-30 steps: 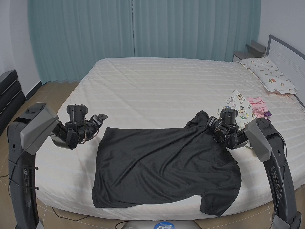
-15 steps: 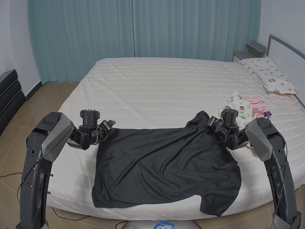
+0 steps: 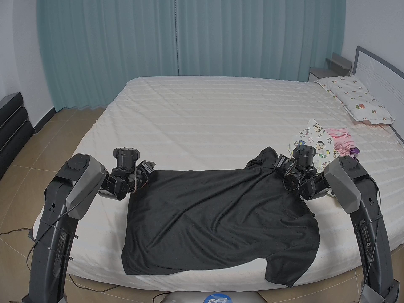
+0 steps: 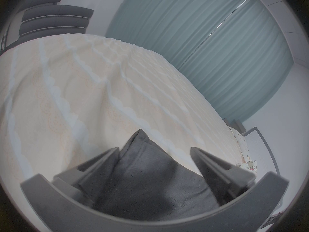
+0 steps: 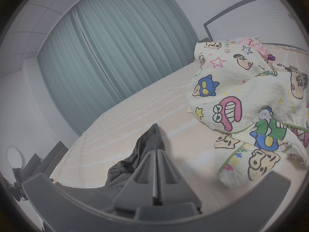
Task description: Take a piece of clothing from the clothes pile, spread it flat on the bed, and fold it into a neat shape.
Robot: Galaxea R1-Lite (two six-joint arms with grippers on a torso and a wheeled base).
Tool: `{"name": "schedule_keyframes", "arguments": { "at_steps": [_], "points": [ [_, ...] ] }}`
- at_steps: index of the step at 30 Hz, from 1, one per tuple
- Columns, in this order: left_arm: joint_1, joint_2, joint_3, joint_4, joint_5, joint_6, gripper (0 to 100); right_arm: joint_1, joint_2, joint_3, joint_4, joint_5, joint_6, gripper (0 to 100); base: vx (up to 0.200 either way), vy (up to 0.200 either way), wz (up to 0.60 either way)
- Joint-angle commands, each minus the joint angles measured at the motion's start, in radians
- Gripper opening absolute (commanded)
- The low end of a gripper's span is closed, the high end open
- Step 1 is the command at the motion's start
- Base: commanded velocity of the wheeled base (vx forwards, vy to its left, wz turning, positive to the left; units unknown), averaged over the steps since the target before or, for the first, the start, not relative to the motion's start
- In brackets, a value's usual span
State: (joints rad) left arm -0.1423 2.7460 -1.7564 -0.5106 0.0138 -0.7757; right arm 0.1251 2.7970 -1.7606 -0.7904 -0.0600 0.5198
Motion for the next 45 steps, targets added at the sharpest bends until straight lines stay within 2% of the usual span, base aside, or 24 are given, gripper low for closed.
{"name": "schedule_keyframes", "arguments": {
  "at_steps": [1,6,16,17,18,20,24,33,40,41,45],
  "points": [
    [0.003,0.006,-0.008,-0.002,0.003,0.0,0,0.001,-0.001,0.0,-0.003,0.0,0.0,0,0.0,0.0,0.0],
    [0.017,0.006,-0.081,0.0,0.077,0.001,0,0.002,0.002,-0.01,-0.03,0.002,0.002,0,0.0,0.0,0.0],
    [0.058,-0.005,-0.163,0.004,0.094,0.003,0,-0.004,0.007,-0.095,-0.087,-0.001,0.006,0,0.0,0.0,0.0],
    [0.073,0.004,-0.232,0.029,0.113,0.003,0,-0.005,0.009,-0.137,-0.087,-0.001,0.02,0,0.0,0.0,0.0],
    [0.079,0.006,-0.244,0.037,0.117,0.003,0,-0.005,0.012,-0.149,-0.089,-0.001,0.02,0,0.0,0.0,0.0],
    [0.086,0.0,-0.244,0.041,0.113,0.003,0,-0.005,0.021,-0.171,-0.09,-0.006,0.022,0,0.0,0.0,0.0],
    [0.087,-0.002,-0.244,0.034,0.117,0.003,0,-0.001,0.056,-0.239,-0.104,-0.064,0.02,0,0.0,0.0,0.0],
    [0.098,0.017,-0.244,0.04,0.123,0.003,0,0.002,0.053,-0.239,-0.104,-0.06,0.008,0,0.0,0.0,0.0],
    [0.098,0.052,-0.244,0.043,0.135,0.003,0,0.005,0.091,-0.239,-0.096,-0.054,-0.05,0,0.0,0.0,0.0],
    [0.096,0.057,-0.244,0.044,0.135,0.003,0,0.005,0.095,-0.239,-0.096,-0.054,-0.053,100,0.0,0.0,0.0],
    [0.092,0.073,-0.244,0.044,0.135,0.003,0,0.007,0.114,-0.239,-0.098,-0.05,-0.053,100,0.0,0.0,0.0]
  ]
}}
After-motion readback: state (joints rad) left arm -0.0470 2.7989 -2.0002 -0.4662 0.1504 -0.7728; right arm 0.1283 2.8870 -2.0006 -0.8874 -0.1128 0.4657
